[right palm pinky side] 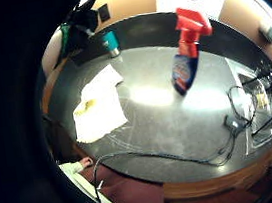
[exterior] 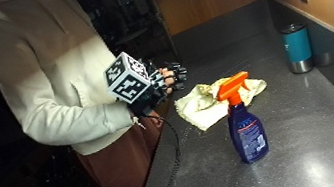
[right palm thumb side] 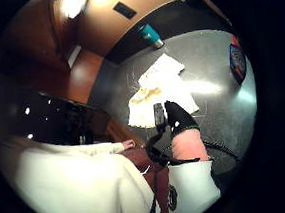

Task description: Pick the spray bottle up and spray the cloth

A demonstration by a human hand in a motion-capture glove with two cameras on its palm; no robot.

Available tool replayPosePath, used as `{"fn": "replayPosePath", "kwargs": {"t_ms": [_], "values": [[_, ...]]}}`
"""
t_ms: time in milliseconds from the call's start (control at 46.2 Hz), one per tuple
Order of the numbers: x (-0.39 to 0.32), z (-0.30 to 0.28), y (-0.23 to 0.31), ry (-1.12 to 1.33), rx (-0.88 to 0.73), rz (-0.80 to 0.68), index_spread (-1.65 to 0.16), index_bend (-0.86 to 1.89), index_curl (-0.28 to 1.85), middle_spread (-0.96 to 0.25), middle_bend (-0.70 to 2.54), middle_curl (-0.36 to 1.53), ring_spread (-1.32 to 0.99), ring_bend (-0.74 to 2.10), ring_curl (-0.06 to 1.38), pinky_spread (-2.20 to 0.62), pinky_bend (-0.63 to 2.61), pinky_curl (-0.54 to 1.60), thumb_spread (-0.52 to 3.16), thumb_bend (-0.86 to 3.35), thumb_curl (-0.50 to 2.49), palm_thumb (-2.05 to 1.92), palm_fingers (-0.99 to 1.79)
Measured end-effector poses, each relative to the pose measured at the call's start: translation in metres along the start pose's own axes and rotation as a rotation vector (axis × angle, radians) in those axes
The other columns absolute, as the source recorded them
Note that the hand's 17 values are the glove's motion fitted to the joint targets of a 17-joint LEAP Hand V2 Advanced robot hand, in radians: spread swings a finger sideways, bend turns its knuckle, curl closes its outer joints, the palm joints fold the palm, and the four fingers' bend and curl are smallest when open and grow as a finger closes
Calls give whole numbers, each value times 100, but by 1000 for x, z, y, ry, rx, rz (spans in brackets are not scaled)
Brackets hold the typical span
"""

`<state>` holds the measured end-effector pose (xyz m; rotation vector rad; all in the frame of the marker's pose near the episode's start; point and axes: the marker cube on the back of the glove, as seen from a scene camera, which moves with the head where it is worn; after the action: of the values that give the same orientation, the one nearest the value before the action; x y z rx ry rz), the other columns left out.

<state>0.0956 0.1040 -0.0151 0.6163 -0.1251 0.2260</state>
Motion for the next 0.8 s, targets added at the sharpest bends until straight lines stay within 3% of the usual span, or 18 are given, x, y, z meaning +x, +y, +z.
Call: {"fn": "replayPosePath", "kwargs": {"t_ms": [412, 802], "values": [[80, -23, 14, -96, 163, 259, -33, 6, 20, -4, 21, 34, -5, 43, 33, 13, 43, 37, 99, -3, 42, 75, 43], [124, 6, -12, -340, 168, 457, -36, 8, 14, -4, 18, 34, -3, 43, 33, 14, 58, 40, 95, -4, 40, 69, 15]]}}
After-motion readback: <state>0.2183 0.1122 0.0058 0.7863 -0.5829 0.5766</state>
